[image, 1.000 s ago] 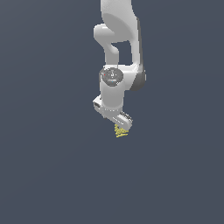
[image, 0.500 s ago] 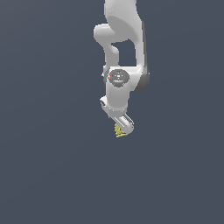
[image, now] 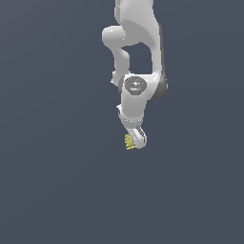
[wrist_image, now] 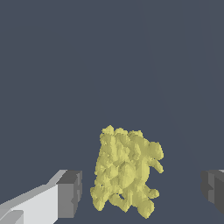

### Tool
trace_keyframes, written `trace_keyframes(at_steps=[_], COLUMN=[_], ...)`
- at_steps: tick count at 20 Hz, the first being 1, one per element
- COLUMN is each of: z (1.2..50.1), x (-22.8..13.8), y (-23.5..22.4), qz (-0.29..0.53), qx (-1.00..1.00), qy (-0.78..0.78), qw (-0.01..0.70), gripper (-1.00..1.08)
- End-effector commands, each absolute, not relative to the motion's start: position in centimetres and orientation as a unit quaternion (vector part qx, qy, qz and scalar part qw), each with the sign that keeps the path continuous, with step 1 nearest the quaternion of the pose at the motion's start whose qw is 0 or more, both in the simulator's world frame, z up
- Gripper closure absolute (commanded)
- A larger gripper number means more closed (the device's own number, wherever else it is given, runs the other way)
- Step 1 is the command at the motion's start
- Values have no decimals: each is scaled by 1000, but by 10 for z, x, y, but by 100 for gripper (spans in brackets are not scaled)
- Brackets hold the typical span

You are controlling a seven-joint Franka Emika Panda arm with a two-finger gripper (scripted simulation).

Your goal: Pick up the object and move it to a goal position.

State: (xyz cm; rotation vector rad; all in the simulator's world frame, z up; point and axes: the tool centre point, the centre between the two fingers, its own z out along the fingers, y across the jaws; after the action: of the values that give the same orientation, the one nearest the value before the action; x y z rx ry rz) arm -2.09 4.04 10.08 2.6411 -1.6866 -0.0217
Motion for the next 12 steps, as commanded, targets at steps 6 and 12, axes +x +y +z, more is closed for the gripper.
trace_keyframes(at_steps=[6, 12], z=[98, 97], x=[-21, -21], y=[50, 53], qz=[-2, 0], qx=[808, 795], qy=[-589, -607], qw=[1, 0], gripper=[-92, -92])
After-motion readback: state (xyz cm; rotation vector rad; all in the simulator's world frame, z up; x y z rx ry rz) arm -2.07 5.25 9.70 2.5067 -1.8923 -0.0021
